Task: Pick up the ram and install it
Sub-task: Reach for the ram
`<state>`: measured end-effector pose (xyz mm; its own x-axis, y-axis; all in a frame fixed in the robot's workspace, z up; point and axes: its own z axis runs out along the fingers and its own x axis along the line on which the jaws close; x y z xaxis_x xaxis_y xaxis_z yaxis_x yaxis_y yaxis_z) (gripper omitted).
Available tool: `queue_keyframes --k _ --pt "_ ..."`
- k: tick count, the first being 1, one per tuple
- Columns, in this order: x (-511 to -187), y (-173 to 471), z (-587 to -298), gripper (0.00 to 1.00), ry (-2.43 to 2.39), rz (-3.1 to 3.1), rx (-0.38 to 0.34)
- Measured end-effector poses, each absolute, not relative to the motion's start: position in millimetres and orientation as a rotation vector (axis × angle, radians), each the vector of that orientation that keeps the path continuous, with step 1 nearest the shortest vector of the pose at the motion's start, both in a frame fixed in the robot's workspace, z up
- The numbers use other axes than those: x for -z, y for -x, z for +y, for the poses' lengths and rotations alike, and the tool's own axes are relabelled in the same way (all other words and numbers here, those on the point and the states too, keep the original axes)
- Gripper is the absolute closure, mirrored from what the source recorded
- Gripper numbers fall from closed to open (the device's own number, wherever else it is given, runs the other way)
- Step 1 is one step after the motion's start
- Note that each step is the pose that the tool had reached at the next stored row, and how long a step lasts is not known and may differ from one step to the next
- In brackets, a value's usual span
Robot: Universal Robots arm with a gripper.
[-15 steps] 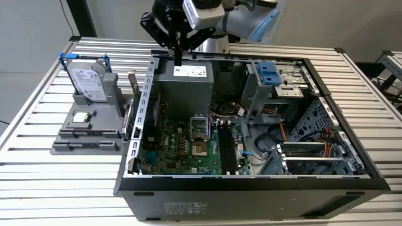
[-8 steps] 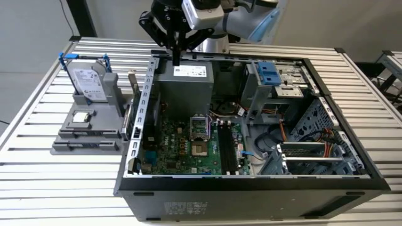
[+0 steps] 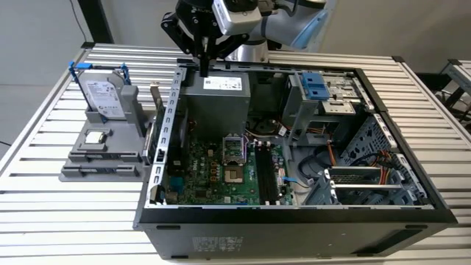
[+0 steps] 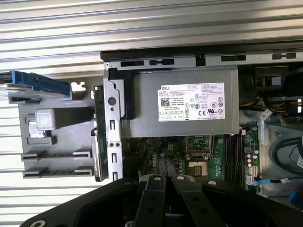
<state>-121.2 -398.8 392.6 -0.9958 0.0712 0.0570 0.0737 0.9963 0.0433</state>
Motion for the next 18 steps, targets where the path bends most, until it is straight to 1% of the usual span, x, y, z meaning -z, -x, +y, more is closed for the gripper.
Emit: queue_keyframes --k 18 --pt "-392.6 121.2 -398.8 1.0 0.112 -3.031 0.066"
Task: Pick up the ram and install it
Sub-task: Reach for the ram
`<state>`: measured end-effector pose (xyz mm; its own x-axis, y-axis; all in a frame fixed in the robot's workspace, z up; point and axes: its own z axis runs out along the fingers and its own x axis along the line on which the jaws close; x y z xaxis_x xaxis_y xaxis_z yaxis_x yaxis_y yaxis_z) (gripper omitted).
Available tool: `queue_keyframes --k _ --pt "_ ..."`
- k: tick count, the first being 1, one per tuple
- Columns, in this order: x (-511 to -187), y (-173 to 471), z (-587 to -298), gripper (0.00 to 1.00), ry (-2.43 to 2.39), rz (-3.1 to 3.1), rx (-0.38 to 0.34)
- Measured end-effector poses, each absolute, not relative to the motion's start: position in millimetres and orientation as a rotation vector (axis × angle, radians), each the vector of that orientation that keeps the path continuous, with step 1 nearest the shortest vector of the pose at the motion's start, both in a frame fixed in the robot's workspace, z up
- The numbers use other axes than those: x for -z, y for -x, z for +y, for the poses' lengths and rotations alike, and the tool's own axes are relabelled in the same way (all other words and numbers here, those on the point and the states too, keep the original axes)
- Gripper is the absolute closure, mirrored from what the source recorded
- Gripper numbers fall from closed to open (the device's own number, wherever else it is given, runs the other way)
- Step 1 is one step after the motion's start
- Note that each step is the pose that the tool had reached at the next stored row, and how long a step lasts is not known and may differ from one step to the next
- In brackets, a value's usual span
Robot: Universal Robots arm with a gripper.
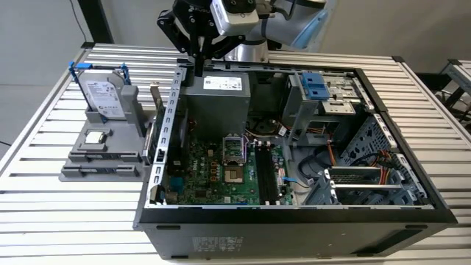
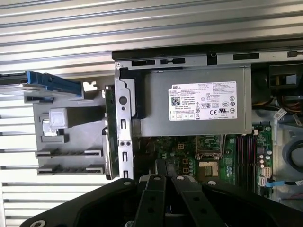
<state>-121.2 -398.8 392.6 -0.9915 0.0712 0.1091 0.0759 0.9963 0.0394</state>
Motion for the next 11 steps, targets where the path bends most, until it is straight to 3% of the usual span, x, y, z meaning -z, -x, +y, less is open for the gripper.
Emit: queue_keyframes --k 11 --pt "-392.6 130.1 -398.6 1.0 0.109 -3.142 0.117"
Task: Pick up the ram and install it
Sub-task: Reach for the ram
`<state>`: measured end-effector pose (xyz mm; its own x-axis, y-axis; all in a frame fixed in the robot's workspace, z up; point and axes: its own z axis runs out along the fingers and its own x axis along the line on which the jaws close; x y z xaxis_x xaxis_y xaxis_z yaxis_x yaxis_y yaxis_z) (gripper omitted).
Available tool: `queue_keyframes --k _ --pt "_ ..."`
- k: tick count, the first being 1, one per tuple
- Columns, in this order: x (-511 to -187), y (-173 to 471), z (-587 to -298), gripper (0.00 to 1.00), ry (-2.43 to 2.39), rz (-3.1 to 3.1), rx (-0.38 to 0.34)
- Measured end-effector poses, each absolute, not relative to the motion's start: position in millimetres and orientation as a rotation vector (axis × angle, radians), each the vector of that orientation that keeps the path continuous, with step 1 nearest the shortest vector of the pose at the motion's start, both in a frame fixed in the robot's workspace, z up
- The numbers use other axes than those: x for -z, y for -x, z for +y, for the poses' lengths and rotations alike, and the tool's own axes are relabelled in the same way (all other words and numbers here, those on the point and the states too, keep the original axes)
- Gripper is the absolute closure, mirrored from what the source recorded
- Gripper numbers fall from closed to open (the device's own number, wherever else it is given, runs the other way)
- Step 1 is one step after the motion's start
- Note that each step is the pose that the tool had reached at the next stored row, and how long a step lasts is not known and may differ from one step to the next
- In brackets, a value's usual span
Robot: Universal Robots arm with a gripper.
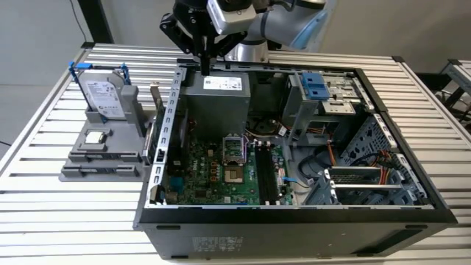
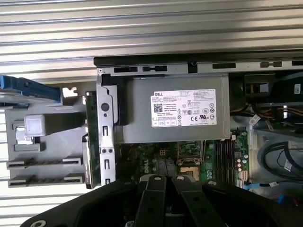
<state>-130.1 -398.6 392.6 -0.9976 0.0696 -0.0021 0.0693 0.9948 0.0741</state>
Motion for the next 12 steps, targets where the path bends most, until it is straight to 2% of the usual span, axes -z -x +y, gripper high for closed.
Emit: queue_keyframes --k 12 --pt "-393 181 -399 1.0 -0.109 3.129 -0.118"
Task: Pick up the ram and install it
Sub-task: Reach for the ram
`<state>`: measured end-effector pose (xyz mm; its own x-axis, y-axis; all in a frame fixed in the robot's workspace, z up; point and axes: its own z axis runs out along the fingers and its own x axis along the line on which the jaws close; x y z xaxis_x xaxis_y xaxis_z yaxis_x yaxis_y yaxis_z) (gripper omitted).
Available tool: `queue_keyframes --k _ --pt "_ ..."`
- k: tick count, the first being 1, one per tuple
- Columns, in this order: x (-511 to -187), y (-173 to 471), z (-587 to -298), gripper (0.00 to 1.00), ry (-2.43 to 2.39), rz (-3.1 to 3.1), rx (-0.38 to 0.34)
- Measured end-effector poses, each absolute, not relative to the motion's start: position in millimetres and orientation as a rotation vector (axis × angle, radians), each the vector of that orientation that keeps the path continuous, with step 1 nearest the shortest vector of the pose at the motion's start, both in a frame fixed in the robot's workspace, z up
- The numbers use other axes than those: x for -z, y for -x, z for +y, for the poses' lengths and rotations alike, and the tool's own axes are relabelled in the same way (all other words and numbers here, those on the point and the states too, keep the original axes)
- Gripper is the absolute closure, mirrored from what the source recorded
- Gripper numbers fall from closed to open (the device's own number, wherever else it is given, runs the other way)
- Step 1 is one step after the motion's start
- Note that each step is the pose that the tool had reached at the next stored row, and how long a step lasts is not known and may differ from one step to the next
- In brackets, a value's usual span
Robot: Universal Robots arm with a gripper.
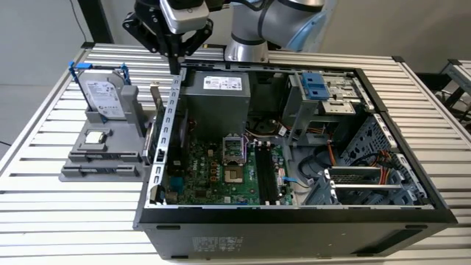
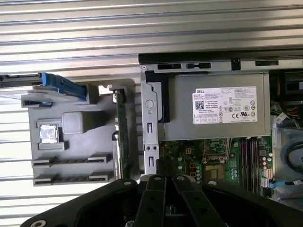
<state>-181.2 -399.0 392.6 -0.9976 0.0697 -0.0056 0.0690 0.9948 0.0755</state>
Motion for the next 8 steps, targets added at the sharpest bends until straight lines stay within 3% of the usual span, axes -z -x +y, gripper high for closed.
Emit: queue_keyframes --k 8 --pt "-393 204 -399 1.0 -0.109 3.129 -0.118"
